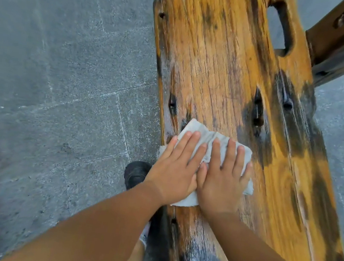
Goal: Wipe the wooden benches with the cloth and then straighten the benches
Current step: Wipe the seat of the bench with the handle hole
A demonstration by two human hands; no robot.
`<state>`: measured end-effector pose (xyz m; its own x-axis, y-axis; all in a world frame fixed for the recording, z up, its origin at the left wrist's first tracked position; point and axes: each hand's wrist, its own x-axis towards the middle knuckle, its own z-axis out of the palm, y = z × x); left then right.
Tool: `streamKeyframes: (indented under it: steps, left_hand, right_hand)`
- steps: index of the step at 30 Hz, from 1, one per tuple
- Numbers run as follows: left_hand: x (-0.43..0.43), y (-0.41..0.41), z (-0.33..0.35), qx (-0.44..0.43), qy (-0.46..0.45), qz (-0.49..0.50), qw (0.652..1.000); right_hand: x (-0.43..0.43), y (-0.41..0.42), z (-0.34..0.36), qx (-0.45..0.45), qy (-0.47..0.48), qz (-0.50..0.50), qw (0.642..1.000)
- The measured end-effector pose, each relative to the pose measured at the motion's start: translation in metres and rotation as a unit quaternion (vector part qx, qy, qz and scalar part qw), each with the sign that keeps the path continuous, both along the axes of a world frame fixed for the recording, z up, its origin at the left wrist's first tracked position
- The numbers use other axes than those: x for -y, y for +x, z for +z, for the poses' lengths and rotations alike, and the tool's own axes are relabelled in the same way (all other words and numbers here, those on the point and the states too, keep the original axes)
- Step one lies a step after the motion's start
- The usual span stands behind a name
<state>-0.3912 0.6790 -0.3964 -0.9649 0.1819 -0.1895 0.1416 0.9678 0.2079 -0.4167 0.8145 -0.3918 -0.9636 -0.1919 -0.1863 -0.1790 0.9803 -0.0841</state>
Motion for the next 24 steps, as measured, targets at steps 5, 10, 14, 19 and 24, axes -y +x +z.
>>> streamKeyframes:
  steps: [5,10,14,19,24]
  left_hand:
    - [0.063,-0.099,0.0,-0.017,-0.006,0.014,1.0]
    - [0.124,-0.199,-0.007,-0.043,-0.009,0.033,0.998]
    - [0.168,-0.283,-0.003,-0.034,-0.001,0.09,0.995]
    - [0.219,-0.38,-0.004,0.03,0.002,0.111,0.993]
    - [0.233,-0.397,-0.005,0.029,0.043,0.095,0.994]
  right_hand:
    - [0.067,-0.099,0.002,0.009,-0.011,-0.008,1.0]
    - [0.125,-0.208,-0.005,-0.009,-0.012,0.027,1.0]
    - [0.175,-0.304,-0.006,-0.031,-0.033,0.06,0.997]
    - [0.228,-0.41,-0.011,-0.043,-0.007,0.1,0.994]
    - [0.244,-0.439,-0.003,-0.005,0.018,0.148,0.989]
